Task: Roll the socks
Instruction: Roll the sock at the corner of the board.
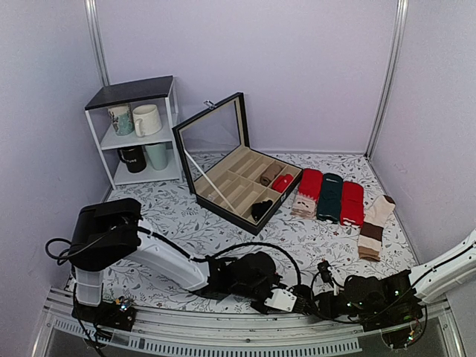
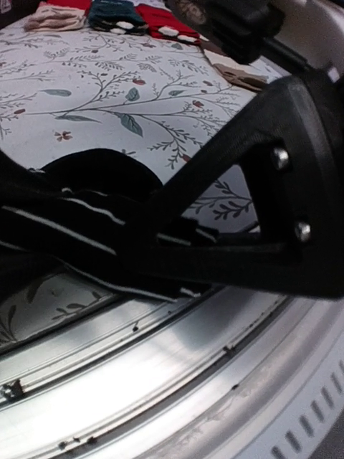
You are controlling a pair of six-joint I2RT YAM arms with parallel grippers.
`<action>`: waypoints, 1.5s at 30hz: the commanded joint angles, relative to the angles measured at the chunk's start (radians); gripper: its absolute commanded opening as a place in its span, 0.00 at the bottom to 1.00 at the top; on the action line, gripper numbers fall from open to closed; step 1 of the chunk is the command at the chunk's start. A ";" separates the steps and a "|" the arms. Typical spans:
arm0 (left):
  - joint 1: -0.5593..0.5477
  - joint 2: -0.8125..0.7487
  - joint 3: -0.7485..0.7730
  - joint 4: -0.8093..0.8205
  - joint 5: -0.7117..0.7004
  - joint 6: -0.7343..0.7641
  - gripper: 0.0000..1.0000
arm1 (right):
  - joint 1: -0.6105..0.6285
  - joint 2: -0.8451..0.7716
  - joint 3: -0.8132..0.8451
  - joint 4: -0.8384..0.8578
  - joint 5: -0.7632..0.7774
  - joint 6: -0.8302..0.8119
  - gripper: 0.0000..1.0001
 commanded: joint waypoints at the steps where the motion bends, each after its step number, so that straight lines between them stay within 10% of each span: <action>1: 0.012 0.065 0.029 -0.160 -0.022 -0.001 0.12 | -0.009 0.017 -0.016 -0.104 -0.035 -0.008 0.14; 3: 0.013 0.069 0.040 -0.186 -0.020 -0.007 0.00 | -0.009 0.016 -0.016 -0.108 -0.034 -0.003 0.14; 19: 0.085 0.083 0.029 -0.513 0.138 -0.365 0.00 | -0.012 -0.236 0.067 -0.327 0.171 -0.143 0.40; 45: 0.123 0.190 0.028 -0.586 0.150 -0.450 0.00 | -0.013 -0.153 0.052 -0.046 0.132 -0.335 0.78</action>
